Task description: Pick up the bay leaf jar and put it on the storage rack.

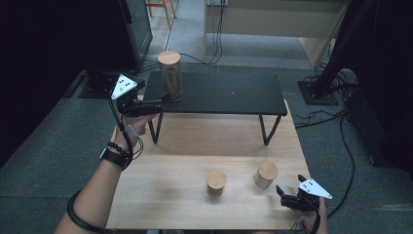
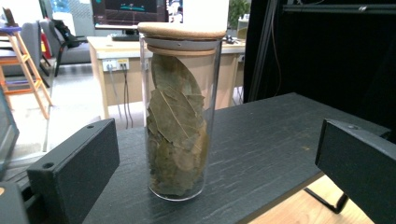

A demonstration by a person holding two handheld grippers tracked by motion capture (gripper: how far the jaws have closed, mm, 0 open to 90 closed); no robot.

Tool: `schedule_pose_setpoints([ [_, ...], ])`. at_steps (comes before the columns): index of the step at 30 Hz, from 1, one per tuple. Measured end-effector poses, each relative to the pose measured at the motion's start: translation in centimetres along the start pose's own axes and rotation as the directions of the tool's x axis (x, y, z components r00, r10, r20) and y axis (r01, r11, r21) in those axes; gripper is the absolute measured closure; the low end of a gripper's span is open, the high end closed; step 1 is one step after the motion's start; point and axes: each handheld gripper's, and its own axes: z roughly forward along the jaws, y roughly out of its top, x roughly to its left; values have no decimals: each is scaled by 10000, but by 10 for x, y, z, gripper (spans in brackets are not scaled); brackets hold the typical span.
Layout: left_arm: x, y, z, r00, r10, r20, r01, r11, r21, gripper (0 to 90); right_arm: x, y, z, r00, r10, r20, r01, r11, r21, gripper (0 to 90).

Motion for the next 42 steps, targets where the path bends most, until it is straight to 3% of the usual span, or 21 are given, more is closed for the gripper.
schedule_pose_setpoints([
  [4, -4, -3, -5, 9998, 211, -13, -211, 9998, 29, 0, 0, 0, 0, 10000, -5, 3, 5, 10000, 1, 28],
  [10, -6, -9, -13, 9999, 59, 152, -57, 9999, -161, 0, 1, 0, 0, 10000, -8, 28, 8, 10000, 9, 28],
  [22, -12, -28, -23, 9994, 190, 274, -192, 9998, 57, 0, 2, 0, 0, 10000, -42, 64, 42, 10000, 5, 28],
  [26, -12, -35, -26, 9991, -93, 414, 92, 10000, 27, 0, 2, 0, 0, 9999, -66, 77, 65, 10000, 12, 28],
  [30, -16, -42, -30, 9988, 34, 478, -34, 10000, -9, 0, 2, 0, 0, 9999, -113, 75, 113, 9999, 29, 28],
  [42, -17, -62, -34, 9994, -64, 333, 63, 10000, 25, 0, 3, 0, 0, 9998, -142, 101, 142, 9999, 39, 28],
])
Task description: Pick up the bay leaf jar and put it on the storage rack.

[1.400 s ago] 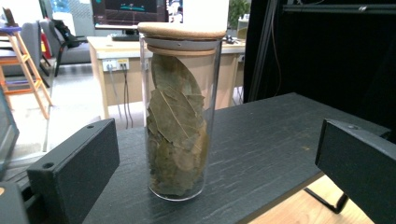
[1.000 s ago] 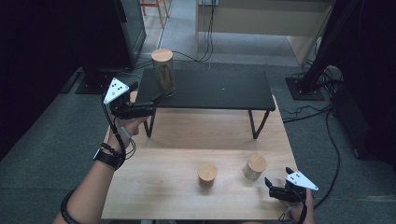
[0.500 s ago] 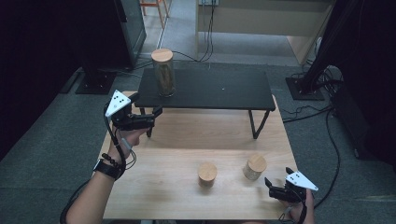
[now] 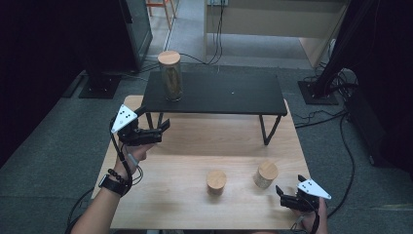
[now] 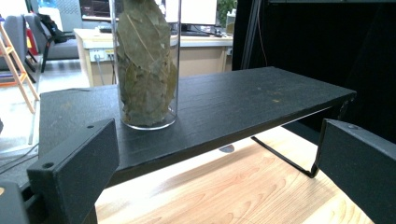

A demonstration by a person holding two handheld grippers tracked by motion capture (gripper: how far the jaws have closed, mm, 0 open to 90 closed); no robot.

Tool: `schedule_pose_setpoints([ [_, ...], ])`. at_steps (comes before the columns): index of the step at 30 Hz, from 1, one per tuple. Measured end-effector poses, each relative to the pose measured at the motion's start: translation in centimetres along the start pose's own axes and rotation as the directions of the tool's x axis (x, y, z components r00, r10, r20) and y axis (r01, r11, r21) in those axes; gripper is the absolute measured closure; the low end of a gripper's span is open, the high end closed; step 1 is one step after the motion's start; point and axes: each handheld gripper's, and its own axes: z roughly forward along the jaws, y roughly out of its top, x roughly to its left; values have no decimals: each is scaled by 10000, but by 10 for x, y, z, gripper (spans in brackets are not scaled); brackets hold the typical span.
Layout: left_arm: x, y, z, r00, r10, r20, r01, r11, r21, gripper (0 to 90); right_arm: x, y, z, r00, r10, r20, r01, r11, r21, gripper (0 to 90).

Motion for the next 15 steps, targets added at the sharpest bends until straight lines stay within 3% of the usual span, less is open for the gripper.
schedule_pose_setpoints([
  [6, -2, -11, -1, 9999, 114, 8, -114, 9999, 15, 0, 0, 0, -1, 10000, -6, -29, 6, 10000, -16, 28],
  [15, 0, -35, -9, 10000, -51, -71, 51, 10000, -1, 0, 1, -2, -1, 10000, -72, -13, 72, 9999, -89, 28],
])
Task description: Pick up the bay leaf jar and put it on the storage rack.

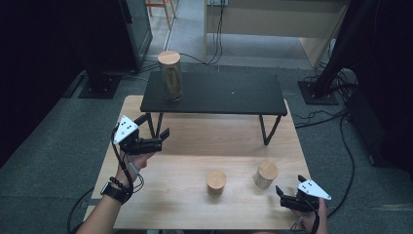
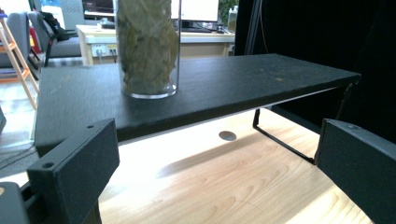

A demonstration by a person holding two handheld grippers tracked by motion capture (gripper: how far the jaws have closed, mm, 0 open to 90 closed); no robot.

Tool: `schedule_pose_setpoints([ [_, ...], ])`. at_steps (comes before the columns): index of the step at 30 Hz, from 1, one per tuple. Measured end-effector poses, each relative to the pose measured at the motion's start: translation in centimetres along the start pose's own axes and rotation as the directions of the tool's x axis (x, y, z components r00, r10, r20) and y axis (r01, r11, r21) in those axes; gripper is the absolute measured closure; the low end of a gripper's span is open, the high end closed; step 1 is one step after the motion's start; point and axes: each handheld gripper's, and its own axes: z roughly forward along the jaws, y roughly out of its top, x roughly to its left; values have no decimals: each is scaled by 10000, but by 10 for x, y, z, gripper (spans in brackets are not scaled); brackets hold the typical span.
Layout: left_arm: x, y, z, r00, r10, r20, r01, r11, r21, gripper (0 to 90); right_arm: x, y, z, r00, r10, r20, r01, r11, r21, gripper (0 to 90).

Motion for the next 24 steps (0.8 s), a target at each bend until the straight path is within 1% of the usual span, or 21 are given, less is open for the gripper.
schedule_pose_setpoints([
  [5, 2, -18, -5, 9999, -160, -41, 160, 9998, 121, 0, 0, 0, 0, 10000, 44, 13, -44, 10000, 19, 28],
  [7, 2, -25, -6, 9999, -120, -57, 121, 9997, 232, 0, 0, 1, 0, 10000, -4, 19, 4, 10000, 38, 28],
  [9, -1, -33, -5, 9998, 20, -176, -14, 9994, 343, 0, 0, 1, 0, 10000, 4, 17, -4, 10000, 44, 28],
  [11, -1, -39, -6, 9999, 5, -145, 1, 9991, 417, 0, 0, 1, 0, 10000, 12, 18, -12, 10000, 32, 28],
  [12, -2, -44, -6, 9999, -68, -123, 73, 9991, 421, 0, 1, 1, 0, 10000, 3, 28, -4, 10000, 45, 28],
  [18, -1, -52, -7, 9999, -106, -117, 111, 9991, 406, 0, 1, 1, 0, 10000, 7, 56, -7, 10000, 62, 28],
  [20, -1, -54, -8, 9999, -37, -115, 42, 9991, 428, 0, 1, 1, 1, 10000, -7, 66, 7, 10000, 68, 28],
  [24, 0, -61, -9, 10000, -53, -35, 54, 9990, 433, 0, 2, 1, 1, 10000, -18, 72, 17, 10000, 74, 28],
])
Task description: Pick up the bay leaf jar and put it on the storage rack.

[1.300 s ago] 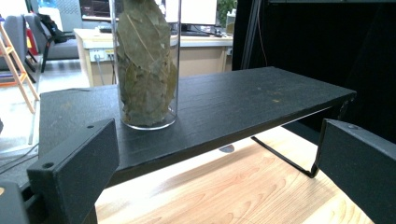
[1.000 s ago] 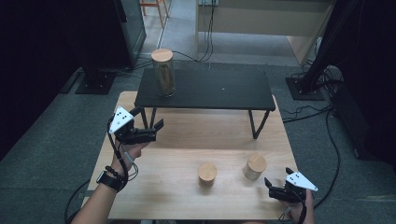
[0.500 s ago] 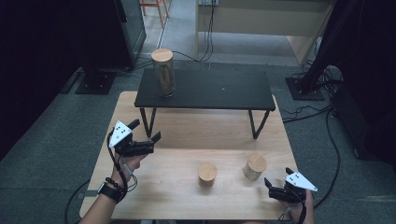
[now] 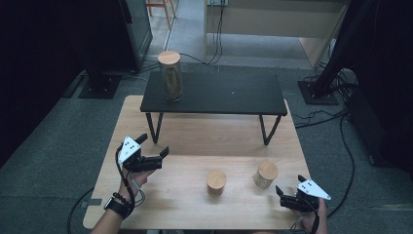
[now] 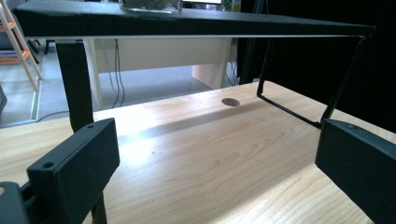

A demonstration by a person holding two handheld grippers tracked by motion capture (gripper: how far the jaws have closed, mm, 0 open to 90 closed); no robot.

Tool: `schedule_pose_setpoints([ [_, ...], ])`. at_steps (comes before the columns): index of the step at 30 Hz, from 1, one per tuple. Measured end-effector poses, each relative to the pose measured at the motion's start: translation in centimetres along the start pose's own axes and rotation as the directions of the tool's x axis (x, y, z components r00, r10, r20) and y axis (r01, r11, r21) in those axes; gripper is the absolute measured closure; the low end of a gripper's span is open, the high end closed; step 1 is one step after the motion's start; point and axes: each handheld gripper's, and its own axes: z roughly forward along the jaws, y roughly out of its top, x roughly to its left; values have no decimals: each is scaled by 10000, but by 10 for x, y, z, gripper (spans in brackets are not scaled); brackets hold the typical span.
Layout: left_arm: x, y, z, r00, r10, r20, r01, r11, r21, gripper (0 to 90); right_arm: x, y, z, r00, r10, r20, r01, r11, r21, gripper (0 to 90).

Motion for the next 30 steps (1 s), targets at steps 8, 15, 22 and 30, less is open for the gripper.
schedule_pose_setpoints([
  [8, 4, -18, -1, 9998, -126, 123, 128, 9999, -82, 0, 1, 0, 0, 10000, 2, 18, -2, 10000, 15, 28],
  [15, 6, -37, -1, 9993, -358, -46, 358, 9993, 82, 0, 1, 1, 0, 10000, -4, 5, 4, 10000, 33, 28],
  [22, 5, -46, 0, 9983, -541, -208, 546, 9981, 272, 0, -2, 1, 1, 9999, 138, -53, -138, 9999, 35, 28],
  [30, 11, -52, -3, 9966, -792, -208, 799, 9962, 357, 0, -1, 1, 1, 9999, 148, -4, -148, 9999, 65, 28],
])
